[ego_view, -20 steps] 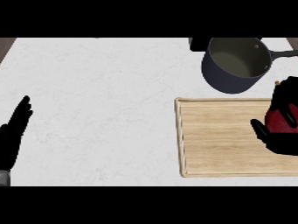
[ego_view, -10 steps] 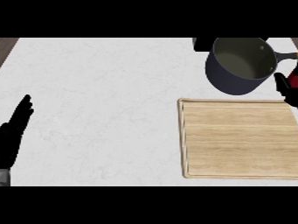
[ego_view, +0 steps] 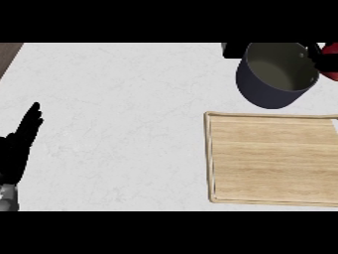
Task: Pick the pear from the tray and place it in the pot
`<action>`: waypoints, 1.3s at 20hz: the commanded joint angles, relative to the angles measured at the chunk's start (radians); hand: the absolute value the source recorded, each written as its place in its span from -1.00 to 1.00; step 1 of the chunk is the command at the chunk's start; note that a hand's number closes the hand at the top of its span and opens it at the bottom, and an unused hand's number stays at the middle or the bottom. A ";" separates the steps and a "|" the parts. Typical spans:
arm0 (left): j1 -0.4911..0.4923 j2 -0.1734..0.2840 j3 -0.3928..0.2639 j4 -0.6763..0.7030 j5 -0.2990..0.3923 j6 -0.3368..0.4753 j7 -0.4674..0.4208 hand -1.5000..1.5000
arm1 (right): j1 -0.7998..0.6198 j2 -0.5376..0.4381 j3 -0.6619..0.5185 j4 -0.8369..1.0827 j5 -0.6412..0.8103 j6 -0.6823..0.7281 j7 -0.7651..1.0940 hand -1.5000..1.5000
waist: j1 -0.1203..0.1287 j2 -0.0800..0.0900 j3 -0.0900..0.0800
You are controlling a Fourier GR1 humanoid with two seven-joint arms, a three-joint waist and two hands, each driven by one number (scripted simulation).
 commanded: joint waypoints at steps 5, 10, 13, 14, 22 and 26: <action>0.004 -0.008 -0.010 -0.064 -0.019 -0.002 0.038 0.00 | -0.269 0.050 0.001 0.490 0.123 -0.021 -0.213 1.00 | 0.024 0.007 0.001; 0.021 -0.023 -0.019 -0.041 -0.015 -0.020 0.000 0.00 | -0.328 0.086 0.045 0.666 0.247 -0.160 -0.288 1.00 | 0.044 0.017 0.001; -0.019 -0.023 -0.013 -0.027 -0.018 -0.015 0.019 0.00 | -0.365 0.135 -0.012 0.773 0.189 -0.124 -0.313 1.00 | 0.042 0.019 0.002; -0.069 -0.027 -0.025 -0.021 -0.034 -0.003 0.062 0.00 | -0.356 0.163 0.001 0.800 0.206 -0.142 -0.308 1.00 | 0.036 0.020 0.002; -0.017 -0.039 -0.037 -0.049 -0.049 -0.004 0.028 0.00 | -0.386 0.227 -0.073 0.939 0.153 -0.114 -0.382 -1.00 | 0.053 0.023 0.003; -0.075 -0.023 -0.009 -0.011 -0.022 -0.029 0.032 0.00 | -0.413 0.210 -0.108 0.966 0.132 -0.115 -0.431 -1.00 | 0.053 0.028 0.003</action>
